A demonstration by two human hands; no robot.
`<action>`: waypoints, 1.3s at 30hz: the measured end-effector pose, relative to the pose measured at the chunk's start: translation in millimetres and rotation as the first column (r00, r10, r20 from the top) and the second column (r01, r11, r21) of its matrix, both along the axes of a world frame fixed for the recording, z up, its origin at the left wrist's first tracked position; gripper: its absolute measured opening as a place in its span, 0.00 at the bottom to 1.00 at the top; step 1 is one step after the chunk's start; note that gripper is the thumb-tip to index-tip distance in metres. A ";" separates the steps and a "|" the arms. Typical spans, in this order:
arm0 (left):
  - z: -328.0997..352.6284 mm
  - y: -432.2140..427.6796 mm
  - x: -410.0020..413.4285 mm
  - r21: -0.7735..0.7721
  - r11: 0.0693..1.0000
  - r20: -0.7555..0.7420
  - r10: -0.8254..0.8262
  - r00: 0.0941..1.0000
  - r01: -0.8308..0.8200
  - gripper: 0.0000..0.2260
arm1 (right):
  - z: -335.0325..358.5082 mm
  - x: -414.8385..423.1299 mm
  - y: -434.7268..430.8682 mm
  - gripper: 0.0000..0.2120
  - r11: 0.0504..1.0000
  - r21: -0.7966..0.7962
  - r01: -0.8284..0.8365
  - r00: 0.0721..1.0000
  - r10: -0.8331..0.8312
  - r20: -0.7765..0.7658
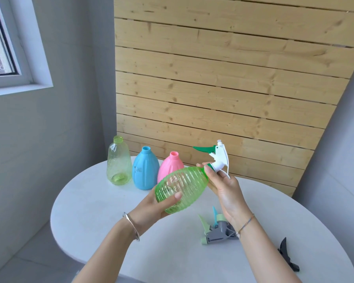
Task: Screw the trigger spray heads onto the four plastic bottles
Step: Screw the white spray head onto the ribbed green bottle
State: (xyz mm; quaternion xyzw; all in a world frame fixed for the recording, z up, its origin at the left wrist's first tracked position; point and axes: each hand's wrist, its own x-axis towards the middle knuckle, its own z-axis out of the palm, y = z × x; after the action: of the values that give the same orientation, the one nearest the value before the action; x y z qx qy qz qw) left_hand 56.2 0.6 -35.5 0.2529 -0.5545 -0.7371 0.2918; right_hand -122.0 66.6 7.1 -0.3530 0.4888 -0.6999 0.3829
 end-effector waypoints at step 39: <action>9.9 5.6 -4.8 -0.010 0.972 -0.140 0.230 0.963 -0.233 0.30 | 0.0 12.6 -4.0 0.09 0.995 -0.077 0.066 0.997 -0.063 0.035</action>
State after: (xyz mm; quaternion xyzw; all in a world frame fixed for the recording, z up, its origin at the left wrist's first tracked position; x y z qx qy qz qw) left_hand 51.4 6.1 -25.6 0.2606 -0.5094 -0.7062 0.4169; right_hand -109.5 62.6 7.1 -0.3403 0.4658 -0.7362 0.3538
